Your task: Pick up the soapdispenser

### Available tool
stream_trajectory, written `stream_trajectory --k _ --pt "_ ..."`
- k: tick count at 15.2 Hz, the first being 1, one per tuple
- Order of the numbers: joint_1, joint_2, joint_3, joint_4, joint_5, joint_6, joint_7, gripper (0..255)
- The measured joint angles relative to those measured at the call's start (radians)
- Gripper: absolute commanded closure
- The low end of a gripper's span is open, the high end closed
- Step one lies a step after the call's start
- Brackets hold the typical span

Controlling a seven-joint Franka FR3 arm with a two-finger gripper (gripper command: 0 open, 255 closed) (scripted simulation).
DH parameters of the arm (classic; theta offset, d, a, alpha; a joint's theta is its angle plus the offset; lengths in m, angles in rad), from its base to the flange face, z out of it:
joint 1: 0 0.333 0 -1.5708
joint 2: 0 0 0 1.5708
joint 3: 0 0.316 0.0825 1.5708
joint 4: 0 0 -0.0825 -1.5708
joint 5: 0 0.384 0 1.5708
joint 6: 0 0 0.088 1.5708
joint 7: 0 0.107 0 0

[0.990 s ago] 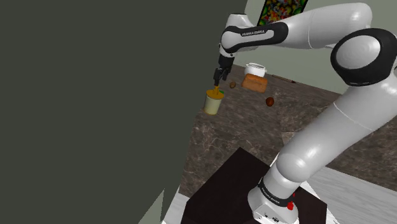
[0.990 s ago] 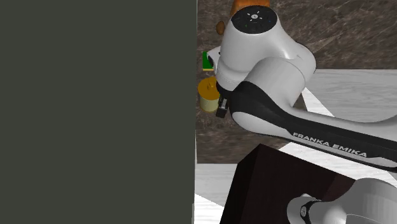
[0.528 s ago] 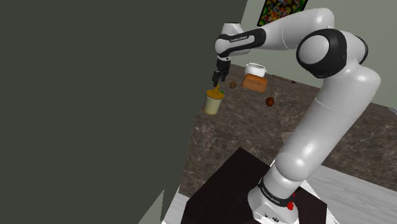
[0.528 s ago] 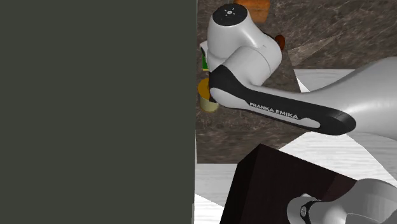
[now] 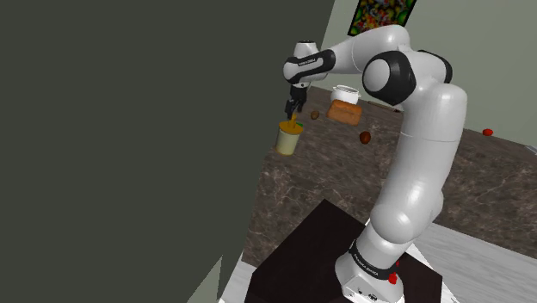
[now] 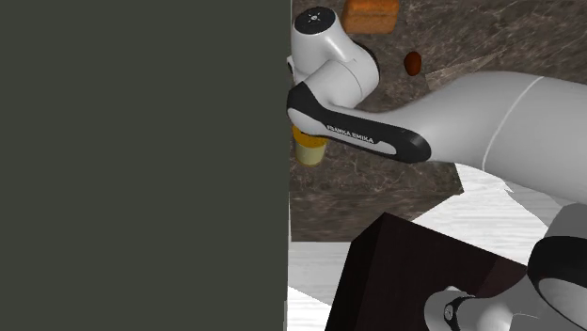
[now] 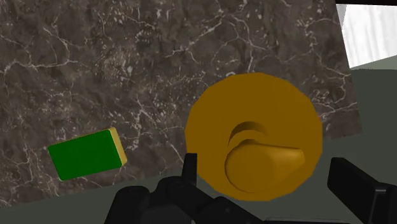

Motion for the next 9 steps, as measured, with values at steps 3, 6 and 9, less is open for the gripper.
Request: stream_trajectory --k 3,6,9 --pt "-0.004 0.019 -0.001 -0.014 0.003 0.033 -0.001 0" --pt "-0.007 0.041 0.001 -0.021 0.006 0.061 0.001 0" --pt "-0.006 0.042 0.001 -0.031 0.006 0.072 0.003 255"
